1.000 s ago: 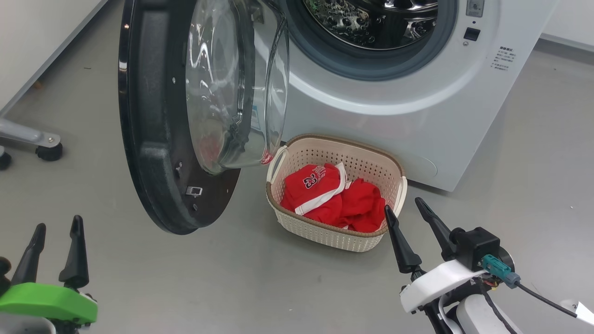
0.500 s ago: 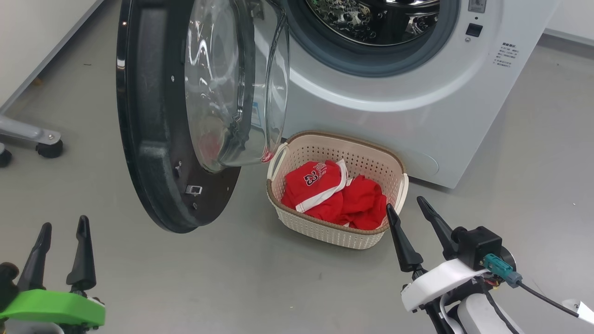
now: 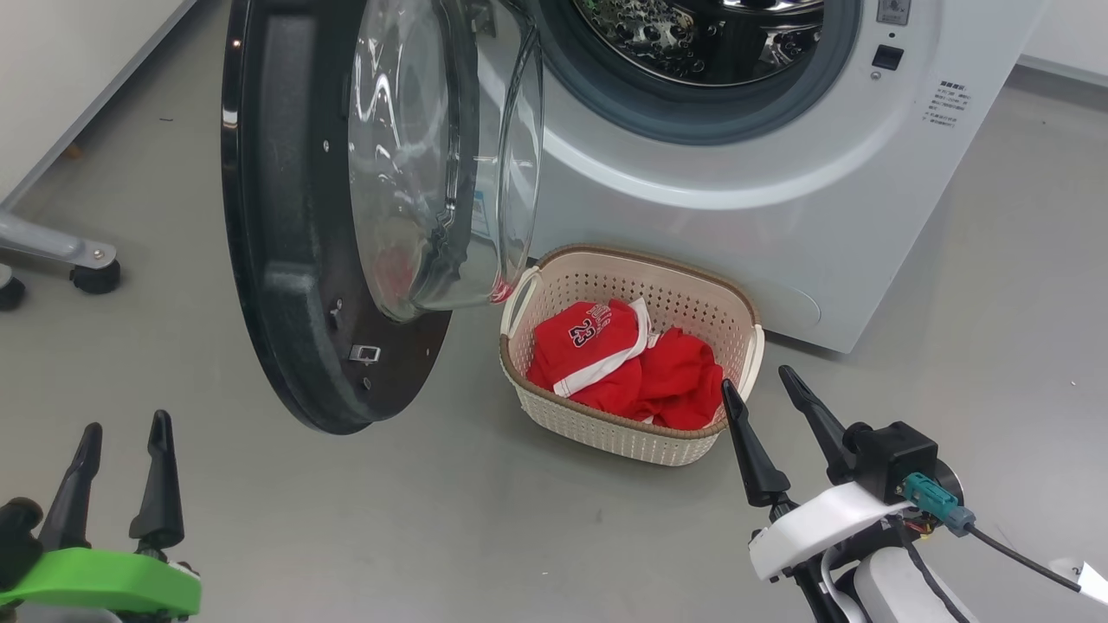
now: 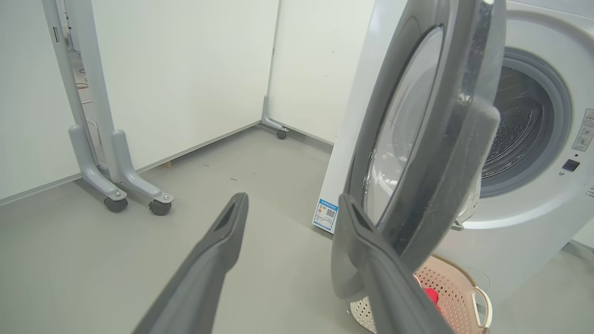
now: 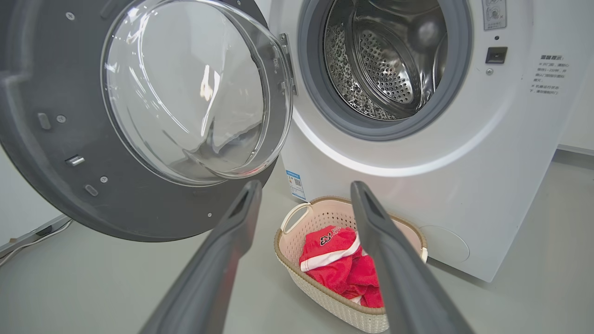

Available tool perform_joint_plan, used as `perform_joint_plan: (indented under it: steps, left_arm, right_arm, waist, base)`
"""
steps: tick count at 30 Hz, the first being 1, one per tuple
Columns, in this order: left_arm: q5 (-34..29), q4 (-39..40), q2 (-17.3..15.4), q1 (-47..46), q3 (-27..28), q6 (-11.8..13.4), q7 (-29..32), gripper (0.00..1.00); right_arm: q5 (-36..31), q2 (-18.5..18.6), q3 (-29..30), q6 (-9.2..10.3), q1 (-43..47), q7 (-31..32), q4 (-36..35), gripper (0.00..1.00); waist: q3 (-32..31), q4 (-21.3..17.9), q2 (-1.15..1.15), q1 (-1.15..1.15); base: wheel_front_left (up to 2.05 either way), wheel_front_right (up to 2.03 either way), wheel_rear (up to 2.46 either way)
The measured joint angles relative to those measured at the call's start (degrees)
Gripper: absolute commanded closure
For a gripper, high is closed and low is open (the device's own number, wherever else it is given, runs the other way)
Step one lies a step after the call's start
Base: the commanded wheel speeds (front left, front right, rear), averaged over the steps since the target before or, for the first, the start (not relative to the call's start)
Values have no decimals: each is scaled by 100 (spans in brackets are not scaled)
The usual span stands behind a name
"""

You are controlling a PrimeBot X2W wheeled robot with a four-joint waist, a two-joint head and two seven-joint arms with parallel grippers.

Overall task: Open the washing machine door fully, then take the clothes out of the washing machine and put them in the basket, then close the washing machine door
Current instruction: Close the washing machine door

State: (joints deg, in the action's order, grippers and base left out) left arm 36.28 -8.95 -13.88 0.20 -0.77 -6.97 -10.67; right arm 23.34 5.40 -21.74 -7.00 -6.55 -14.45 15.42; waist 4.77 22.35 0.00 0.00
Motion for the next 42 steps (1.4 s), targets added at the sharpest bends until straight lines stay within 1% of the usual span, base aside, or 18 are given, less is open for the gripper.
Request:
perform_joint_plan:
  steps: [17,31,32,33,34,42]
  left_arm:
    - [96,-137,-124,0,-120,0,-85,0]
    - [146,-188,-153,-1,-187,0,-158,0]
    - [146,-193,-158,-1,-205,0,-158,53]
    - [146,-199,-163,-1,-221,-4,-158,94]
    - [147,-202,-169,-1,-224,-22,-158,100]
    - [264,-190,-259,-12,-226,-23,-174,100]
  right_arm:
    - [0,-11,-1,0,0,0,0,0]
    - [0,-12,-1,0,0,0,0,0]
    - [0,-12,-3,0,0,0,0,0]
    - [0,-12,-8,0,0,0,0,0]
    - [0,-12,-11,0,0,0,0,0]
    - [0,-13,-60,0,0,0,1,0]
  waist:
    - [-5,1,0,0]
    - [-8,-5,0,0]
    - [-8,-5,0,0]
    - [-8,-6,0,0]
    - [-9,-6,0,0]
    - [-1,-16,0,0]
  base:
    - [0,0,0]
    - [0,0,0]
    - [0,0,0]
    - [0,0,0]
    - [0,0,0]
    - [0,0,0]
